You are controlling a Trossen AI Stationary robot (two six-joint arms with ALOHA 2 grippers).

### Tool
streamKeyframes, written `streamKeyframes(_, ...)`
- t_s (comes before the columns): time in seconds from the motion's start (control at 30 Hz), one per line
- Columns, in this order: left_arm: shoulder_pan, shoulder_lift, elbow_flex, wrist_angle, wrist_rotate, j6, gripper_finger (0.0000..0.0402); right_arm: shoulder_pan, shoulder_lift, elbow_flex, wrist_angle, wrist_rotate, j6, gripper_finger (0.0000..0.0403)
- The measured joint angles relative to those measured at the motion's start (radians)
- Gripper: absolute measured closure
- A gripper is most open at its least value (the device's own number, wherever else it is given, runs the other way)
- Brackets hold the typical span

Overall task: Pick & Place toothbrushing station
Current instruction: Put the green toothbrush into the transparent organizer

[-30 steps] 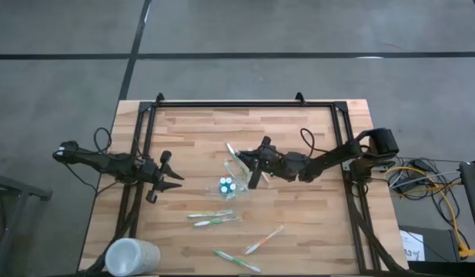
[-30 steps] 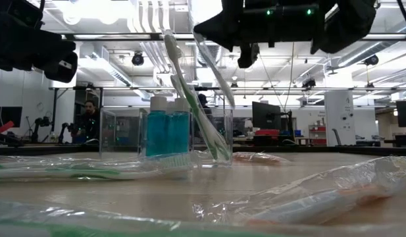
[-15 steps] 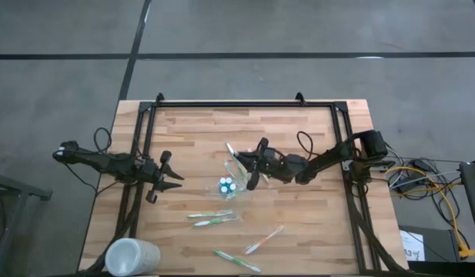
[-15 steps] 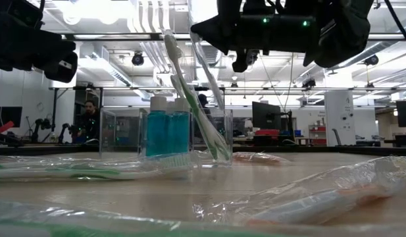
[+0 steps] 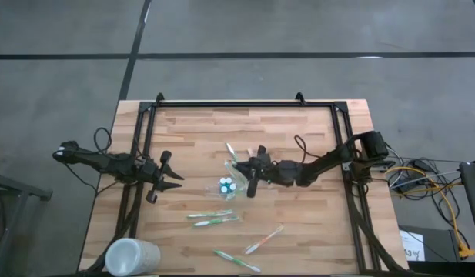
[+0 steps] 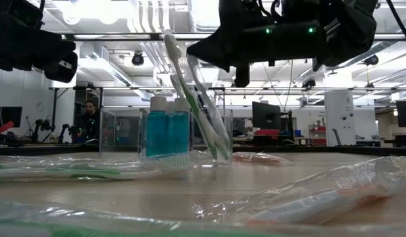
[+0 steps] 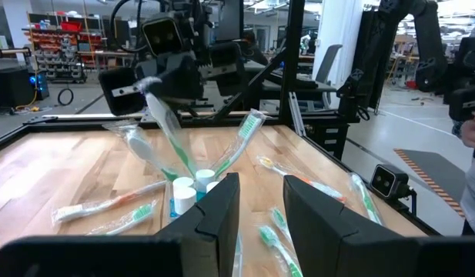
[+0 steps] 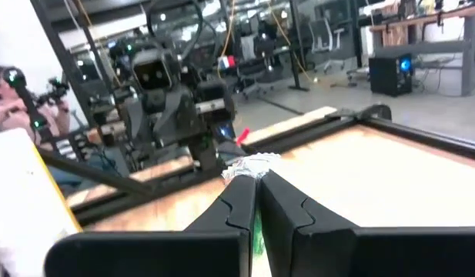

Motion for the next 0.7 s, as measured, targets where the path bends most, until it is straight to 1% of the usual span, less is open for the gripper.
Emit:
streamKeyframes(0.13,0.0,0.0,0.0,0.0,0.0,0.0,0.0293,0.009,0.0,-0.012,-0.026,0.0,0.018,0.0394)
streamKeyframes(0.5,0.0,0.0,0.0,0.0,0.0,0.0,0.0293,0.02,-0.008,-0.058,-0.022,-0.002,0.111,0.0394)
streamKeyframes(0.7,0.0,0.0,0.0,0.0,0.0,0.0,0.0293,0.019,-0.012,-0.058,-0.017,0.001,0.084,0.0394)
